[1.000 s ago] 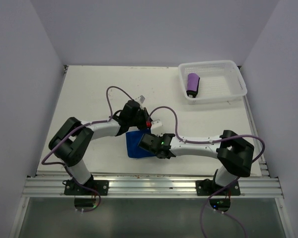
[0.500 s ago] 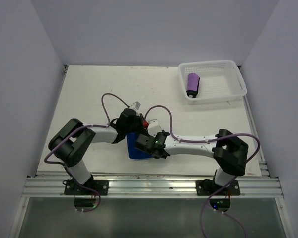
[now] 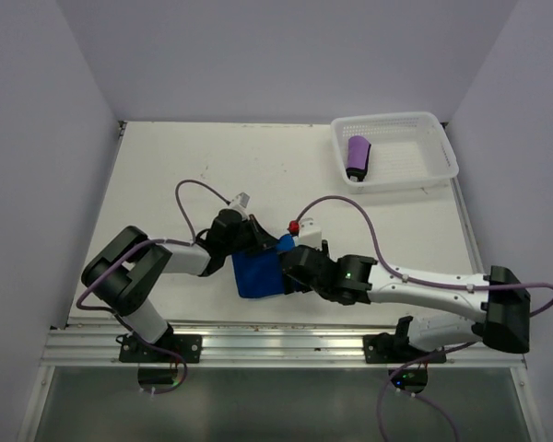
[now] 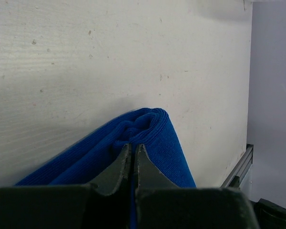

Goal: Roll the towels
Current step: Roll the towel

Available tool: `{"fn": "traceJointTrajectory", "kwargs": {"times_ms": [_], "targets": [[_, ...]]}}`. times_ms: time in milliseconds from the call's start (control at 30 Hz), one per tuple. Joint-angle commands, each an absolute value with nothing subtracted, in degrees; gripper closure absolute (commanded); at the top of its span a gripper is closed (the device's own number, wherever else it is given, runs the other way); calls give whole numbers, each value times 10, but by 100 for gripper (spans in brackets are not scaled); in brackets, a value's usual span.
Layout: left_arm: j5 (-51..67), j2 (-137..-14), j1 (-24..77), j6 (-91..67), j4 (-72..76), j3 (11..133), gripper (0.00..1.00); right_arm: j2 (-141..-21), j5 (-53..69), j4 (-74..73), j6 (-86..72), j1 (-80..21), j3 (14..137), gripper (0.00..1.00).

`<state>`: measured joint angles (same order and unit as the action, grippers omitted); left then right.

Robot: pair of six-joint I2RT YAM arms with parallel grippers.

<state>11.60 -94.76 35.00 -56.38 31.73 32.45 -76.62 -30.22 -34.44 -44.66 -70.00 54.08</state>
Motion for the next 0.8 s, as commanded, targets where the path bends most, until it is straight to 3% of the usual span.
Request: {"fn": "traceJointTrajectory", "kwargs": {"times_ms": [0, 133, 167, 267, 400, 767], "targets": [[97, -926, 345, -545, 336, 307, 100, -695, -258, -256, -438, -687, 492, 28], [96, -920, 343, -542, 342, 295, 100, -615, -193, -180, -469, -608, 409, 46], [95, -920, 344, -541, 342, 294, 100, -606, -177, -169, -478, -586, 395, 62], [95, -917, 344, -540, 343, 288, 100, -586, -123, -123, -495, -518, 355, 75], [92, -917, 344, -539, 345, 281, 100, -619, -69, -89, -490, -469, 356, 78], [89, -920, 343, -535, 346, 271, 100, -724, -3, -4, -482, -471, 358, 83]]}}
